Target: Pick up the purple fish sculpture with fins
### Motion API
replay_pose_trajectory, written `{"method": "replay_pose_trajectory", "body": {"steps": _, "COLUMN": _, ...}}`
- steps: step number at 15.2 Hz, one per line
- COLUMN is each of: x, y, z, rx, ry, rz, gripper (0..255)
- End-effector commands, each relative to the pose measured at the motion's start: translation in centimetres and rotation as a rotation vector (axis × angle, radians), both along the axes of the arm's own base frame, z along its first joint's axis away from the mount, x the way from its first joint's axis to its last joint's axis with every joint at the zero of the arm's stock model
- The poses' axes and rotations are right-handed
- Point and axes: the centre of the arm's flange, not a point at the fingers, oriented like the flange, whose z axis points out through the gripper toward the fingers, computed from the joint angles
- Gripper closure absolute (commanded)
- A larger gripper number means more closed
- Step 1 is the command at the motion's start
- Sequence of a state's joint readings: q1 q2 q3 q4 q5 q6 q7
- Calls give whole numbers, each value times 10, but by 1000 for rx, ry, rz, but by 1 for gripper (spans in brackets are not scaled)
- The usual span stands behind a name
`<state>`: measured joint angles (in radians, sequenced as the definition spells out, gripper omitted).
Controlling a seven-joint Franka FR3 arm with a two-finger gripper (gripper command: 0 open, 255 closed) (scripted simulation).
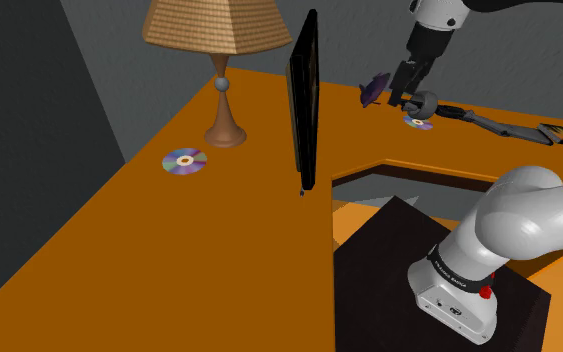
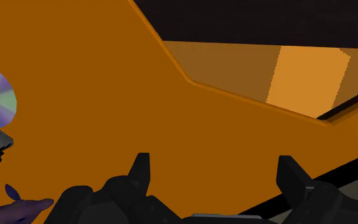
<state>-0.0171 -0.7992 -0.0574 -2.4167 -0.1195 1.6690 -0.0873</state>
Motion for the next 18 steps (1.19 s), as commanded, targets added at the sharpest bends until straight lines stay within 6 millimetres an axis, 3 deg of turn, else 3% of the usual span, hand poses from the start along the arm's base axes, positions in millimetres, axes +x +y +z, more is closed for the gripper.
{"method": "replay_pose_trajectory", "body": {"steps": 1, "x": 0, "y": 0, "z": 0, "rx": 0, "ry": 0, "rz": 0, "gripper": 0}}
{"method": "replay_pose_trajectory", "body": {"steps": 9, "x": 94, "y": -44, "z": -26, "rx": -70, "ry": 34, "rz": -156, "gripper": 0}}
{"method": "replay_pose_trajectory", "body": {"steps": 18, "x": 189, "y": -113, "z": -55, "rx": -149, "ry": 73, "rz": -332, "gripper": 0}}
